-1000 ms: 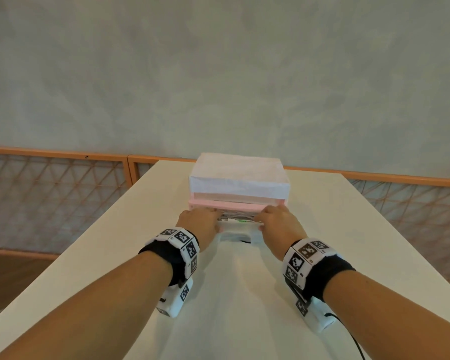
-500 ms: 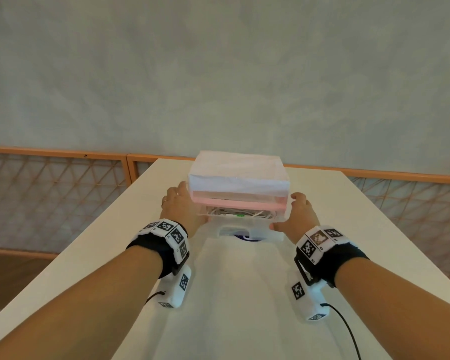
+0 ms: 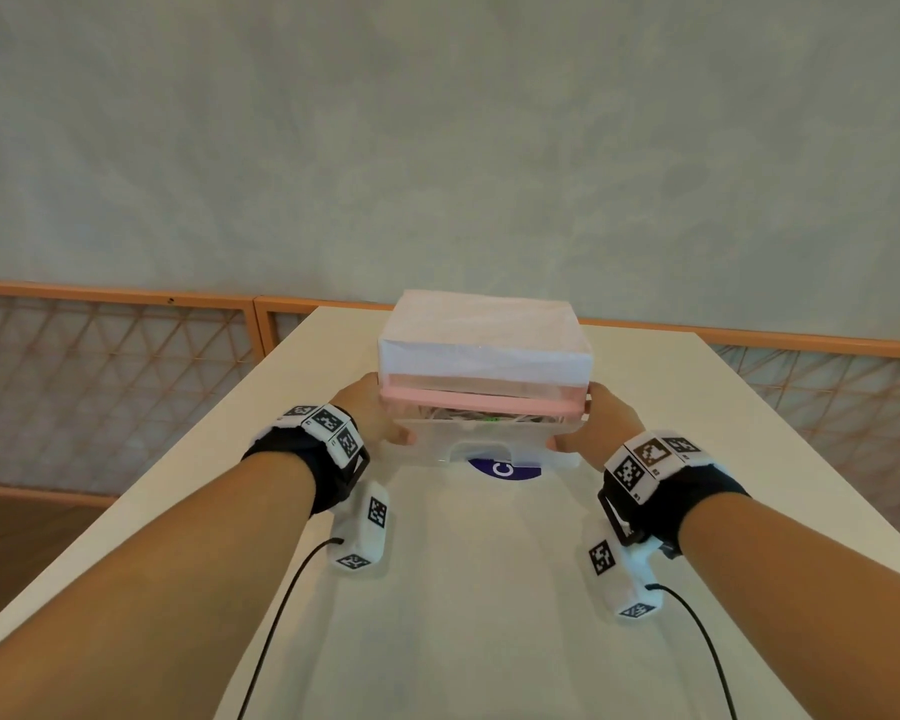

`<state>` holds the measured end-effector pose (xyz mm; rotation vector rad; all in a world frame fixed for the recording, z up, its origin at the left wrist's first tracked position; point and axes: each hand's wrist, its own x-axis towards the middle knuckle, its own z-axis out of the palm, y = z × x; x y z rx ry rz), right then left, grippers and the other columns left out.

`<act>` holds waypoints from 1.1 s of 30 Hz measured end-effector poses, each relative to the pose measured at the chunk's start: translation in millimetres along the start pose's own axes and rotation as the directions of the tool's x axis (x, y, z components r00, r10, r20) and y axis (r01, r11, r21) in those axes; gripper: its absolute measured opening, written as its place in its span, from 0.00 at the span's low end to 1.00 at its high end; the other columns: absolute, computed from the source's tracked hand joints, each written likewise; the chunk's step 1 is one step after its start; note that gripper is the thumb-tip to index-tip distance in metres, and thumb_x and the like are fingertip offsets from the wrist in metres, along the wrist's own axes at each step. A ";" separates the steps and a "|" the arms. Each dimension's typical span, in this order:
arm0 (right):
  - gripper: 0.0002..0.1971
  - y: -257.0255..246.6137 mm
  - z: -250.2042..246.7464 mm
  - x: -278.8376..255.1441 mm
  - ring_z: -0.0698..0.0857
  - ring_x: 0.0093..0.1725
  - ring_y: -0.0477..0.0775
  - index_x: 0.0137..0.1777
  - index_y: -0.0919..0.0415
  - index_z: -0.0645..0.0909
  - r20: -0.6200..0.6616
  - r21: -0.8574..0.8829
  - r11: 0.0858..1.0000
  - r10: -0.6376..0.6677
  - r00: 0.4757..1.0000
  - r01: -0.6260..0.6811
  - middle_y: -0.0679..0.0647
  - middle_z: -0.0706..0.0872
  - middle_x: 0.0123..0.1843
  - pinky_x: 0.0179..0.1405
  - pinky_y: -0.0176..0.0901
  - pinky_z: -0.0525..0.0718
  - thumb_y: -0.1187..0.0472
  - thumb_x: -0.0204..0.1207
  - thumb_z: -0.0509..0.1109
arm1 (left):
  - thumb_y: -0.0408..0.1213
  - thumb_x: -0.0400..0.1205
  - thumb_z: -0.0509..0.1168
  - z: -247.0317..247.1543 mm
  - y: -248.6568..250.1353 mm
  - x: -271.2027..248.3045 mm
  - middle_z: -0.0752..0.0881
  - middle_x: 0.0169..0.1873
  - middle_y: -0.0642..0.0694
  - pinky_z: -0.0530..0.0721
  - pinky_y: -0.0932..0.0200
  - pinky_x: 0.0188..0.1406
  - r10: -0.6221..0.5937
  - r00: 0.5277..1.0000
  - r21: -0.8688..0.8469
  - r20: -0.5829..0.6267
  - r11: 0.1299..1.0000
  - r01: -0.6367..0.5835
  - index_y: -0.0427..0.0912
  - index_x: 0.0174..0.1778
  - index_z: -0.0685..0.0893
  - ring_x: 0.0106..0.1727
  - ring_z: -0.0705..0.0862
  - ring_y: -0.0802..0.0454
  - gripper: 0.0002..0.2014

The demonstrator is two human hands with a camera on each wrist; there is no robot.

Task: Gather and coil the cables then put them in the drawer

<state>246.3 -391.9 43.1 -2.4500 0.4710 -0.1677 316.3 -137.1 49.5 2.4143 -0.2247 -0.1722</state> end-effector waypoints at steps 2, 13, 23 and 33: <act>0.37 0.5 3.5 -2.7 0.79 0.66 0.62 0.73 0.63 0.65 -0.002 0.013 1.000 0.011 1.000 -0.011 0.60 0.80 0.67 0.62 0.47 0.76 0.60 0.66 0.79 | 0.33 0.75 0.73 -0.4 -2.7 2.5 0.84 0.63 0.40 0.76 0.55 0.54 0.000 0.996 0.079 -0.092 0.997 0.007 0.38 0.64 0.78 0.62 0.81 0.38 0.22; 0.26 5.3 5.5 12.7 0.82 0.58 0.62 0.64 0.63 0.71 -0.041 -0.023 0.999 0.043 0.998 -0.044 0.61 0.83 0.60 0.50 0.44 0.76 0.60 0.69 0.76 | 0.40 0.75 0.73 4.3 -5.8 17.1 0.87 0.57 0.37 0.72 0.56 0.44 0.009 0.988 0.147 -0.153 0.989 0.014 0.37 0.57 0.82 0.53 0.83 0.39 0.18; 0.29 8.6 4.2 24.3 0.85 0.52 0.63 0.64 0.62 0.70 -0.004 -0.065 0.997 0.035 0.999 -0.035 0.60 0.83 0.58 0.54 0.55 0.85 0.59 0.66 0.79 | 0.40 0.74 0.75 2.8 -9.0 21.3 0.87 0.57 0.38 0.77 0.55 0.49 0.013 0.992 0.157 -0.126 0.988 0.007 0.37 0.58 0.82 0.57 0.83 0.37 0.19; 0.43 -4.4 -33.6 -2.4 0.77 0.71 0.60 0.79 0.61 0.55 0.226 -0.197 0.968 0.196 0.954 -0.153 0.58 0.76 0.73 0.67 0.49 0.75 0.49 0.71 0.74 | 0.47 0.77 0.70 -11.8 -2.0 -13.8 0.72 0.76 0.38 0.72 0.51 0.72 -0.264 0.956 0.179 0.130 0.954 0.240 0.39 0.80 0.60 0.75 0.72 0.40 0.39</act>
